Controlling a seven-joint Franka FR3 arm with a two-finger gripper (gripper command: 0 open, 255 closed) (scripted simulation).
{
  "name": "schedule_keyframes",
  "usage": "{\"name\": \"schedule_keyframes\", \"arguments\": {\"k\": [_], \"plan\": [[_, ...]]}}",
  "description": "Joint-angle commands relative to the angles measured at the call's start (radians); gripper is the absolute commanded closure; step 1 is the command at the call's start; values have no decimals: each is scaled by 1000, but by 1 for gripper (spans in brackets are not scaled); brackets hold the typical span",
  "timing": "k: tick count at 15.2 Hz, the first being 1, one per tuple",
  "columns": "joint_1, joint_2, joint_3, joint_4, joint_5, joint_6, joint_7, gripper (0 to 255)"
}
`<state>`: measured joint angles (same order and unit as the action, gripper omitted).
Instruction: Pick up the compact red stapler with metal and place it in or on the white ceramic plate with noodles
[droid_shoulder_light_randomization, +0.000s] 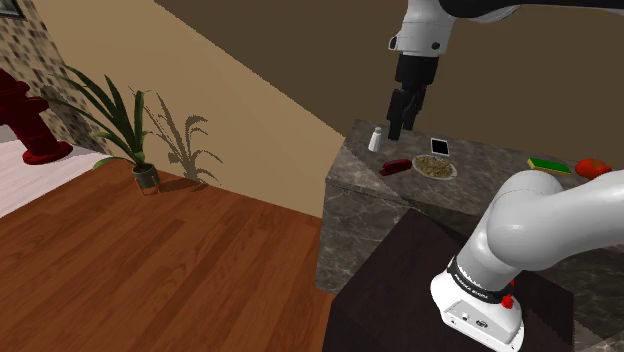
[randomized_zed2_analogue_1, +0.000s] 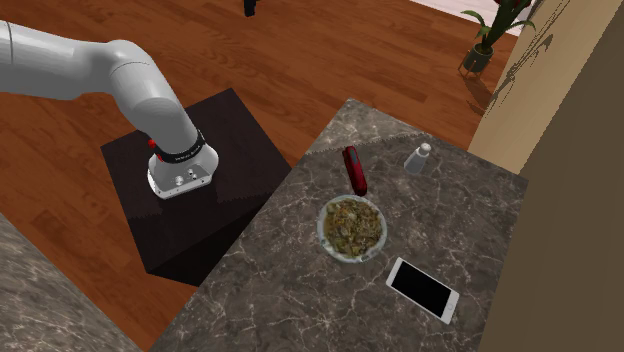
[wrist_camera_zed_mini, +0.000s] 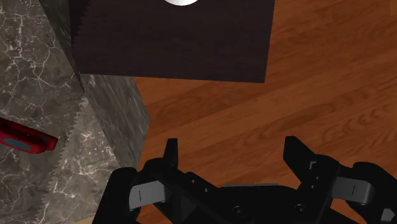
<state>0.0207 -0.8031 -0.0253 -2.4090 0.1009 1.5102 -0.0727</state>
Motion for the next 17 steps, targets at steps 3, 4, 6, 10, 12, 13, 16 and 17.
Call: {"name": "schedule_keyframes", "arguments": {"k": [3, 4, 6, 10, 12, 13, 16, 17], "plan": [[1, -23, -39, -51, -43, 24, -86, 0], [1, -31, -60, -75, -66, 37, -128, 0], [0, -44, -102, -119, -114, 66, -214, 0], [-7, -46, -195, -189, -214, 138, -384, 0], [-12, -33, -244, -215, -266, 180, -469, 0], [-14, -23, -269, -225, -291, 204, -511, 0], [-18, 21, -348, -246, -365, 281, -636, 0], [-18, 41, -374, -250, -388, 310, -678, 0]]}}
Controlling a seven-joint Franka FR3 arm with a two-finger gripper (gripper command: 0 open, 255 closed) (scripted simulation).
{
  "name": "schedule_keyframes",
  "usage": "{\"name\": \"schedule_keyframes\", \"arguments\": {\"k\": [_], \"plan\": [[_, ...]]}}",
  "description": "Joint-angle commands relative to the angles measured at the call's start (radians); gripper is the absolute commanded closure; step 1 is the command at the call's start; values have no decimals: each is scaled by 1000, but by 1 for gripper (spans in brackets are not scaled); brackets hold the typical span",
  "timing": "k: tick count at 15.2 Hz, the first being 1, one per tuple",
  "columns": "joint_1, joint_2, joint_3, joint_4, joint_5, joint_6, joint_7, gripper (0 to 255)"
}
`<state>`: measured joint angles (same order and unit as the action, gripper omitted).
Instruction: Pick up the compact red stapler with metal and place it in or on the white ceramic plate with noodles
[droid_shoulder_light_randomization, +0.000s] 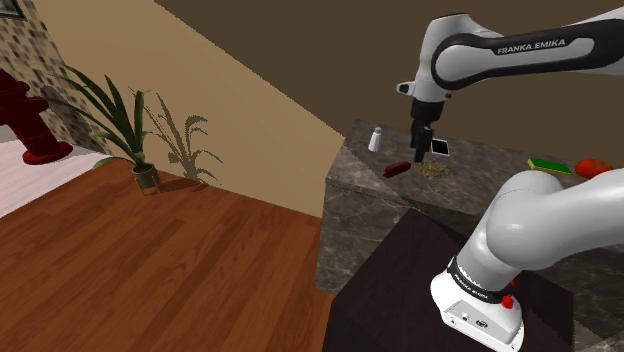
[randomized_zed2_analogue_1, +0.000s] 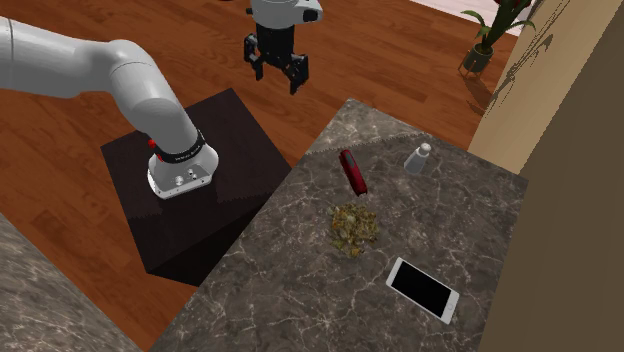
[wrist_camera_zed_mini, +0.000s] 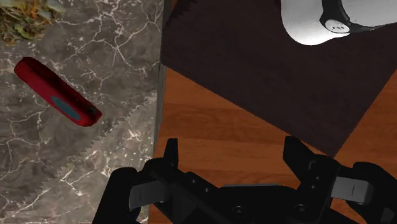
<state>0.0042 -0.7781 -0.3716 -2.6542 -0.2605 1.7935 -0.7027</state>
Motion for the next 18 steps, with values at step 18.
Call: {"name": "schedule_keyframes", "arguments": {"k": [18], "plan": [[229, 745, -543, 207, 82, 631, -940, 0]]}}
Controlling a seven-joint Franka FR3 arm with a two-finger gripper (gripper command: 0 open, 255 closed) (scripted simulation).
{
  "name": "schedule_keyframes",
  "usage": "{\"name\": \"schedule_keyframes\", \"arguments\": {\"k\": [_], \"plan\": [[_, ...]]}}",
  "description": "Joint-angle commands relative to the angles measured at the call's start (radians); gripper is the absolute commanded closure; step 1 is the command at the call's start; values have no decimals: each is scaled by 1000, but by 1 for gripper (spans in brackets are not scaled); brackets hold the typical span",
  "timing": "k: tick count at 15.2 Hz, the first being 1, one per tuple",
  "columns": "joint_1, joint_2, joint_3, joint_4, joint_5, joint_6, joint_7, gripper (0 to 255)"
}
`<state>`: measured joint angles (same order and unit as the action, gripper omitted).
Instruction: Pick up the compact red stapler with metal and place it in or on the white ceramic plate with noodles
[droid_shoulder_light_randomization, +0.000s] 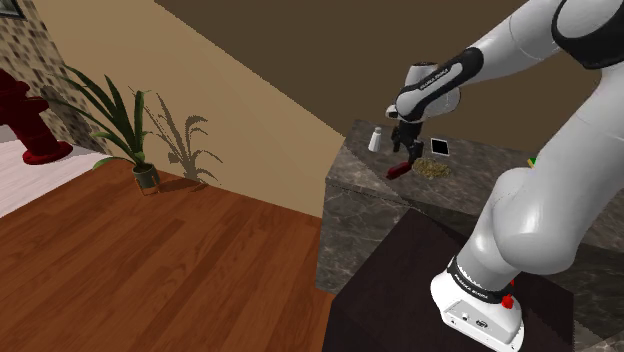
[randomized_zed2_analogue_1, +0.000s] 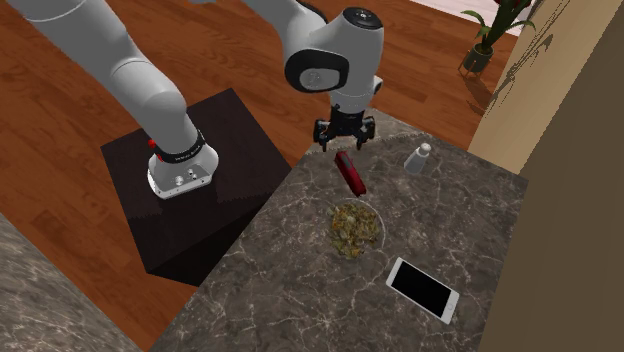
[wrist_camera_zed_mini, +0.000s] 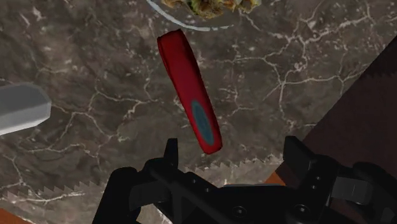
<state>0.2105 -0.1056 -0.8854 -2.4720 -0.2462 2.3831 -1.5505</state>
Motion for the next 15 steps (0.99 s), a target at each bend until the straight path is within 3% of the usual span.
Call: {"name": "schedule_keyframes", "arguments": {"k": [1, 3, 10, 15], "plan": [[32, 139, -39, 50, 144, 68, -179, 0], [7, 251, -13, 99, 281, 102, -331, 0], [-65, 361, 66, 92, 417, 186, -428, 0], [-70, 369, 72, 92, 429, 193, -436, 0]]}}
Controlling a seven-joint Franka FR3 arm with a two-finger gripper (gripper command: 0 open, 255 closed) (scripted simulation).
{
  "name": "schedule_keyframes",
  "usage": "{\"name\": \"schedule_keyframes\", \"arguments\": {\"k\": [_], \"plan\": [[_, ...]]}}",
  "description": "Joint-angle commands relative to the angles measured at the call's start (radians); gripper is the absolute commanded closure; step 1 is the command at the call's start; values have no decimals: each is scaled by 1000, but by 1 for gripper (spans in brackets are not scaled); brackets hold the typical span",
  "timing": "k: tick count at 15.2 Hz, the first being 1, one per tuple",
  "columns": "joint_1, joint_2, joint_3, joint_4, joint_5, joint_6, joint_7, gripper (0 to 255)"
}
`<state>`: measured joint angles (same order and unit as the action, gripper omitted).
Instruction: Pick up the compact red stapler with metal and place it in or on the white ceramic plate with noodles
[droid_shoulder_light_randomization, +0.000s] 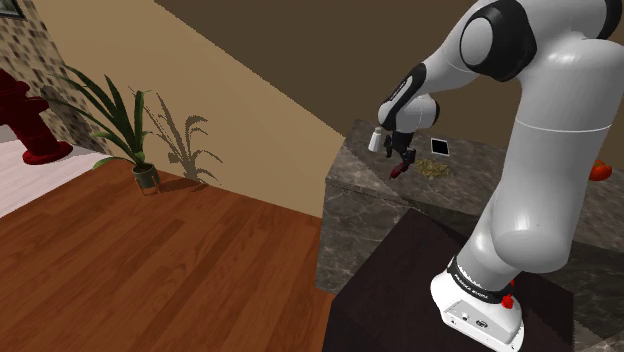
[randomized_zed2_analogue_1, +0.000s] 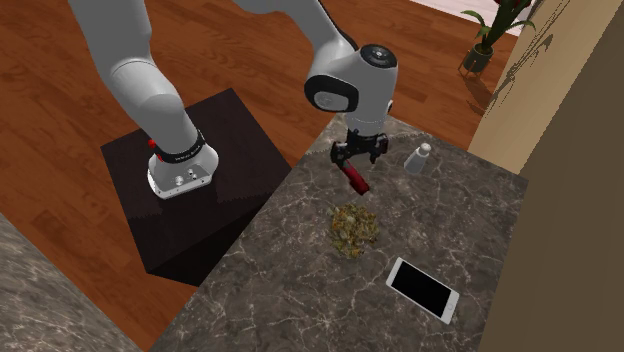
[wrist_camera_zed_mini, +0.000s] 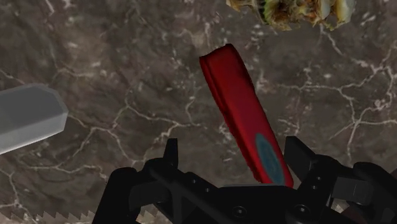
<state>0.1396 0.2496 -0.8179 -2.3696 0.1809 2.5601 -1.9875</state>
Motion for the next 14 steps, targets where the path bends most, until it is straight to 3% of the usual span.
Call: {"name": "schedule_keyframes", "arguments": {"k": [1, 3, 4, 12, 14], "plan": [[1, 14, 5, -10, 2, 16, 1, 0], [1, 15, 4, -10, 2, 16, 1, 0], [4, 14, 4, -12, 1, 17, 3, 255], [-6, 21, 7, -3, 8, 13, -8, 255], [12, 0, -8, -10, -16, 4, 13, 255]]}}
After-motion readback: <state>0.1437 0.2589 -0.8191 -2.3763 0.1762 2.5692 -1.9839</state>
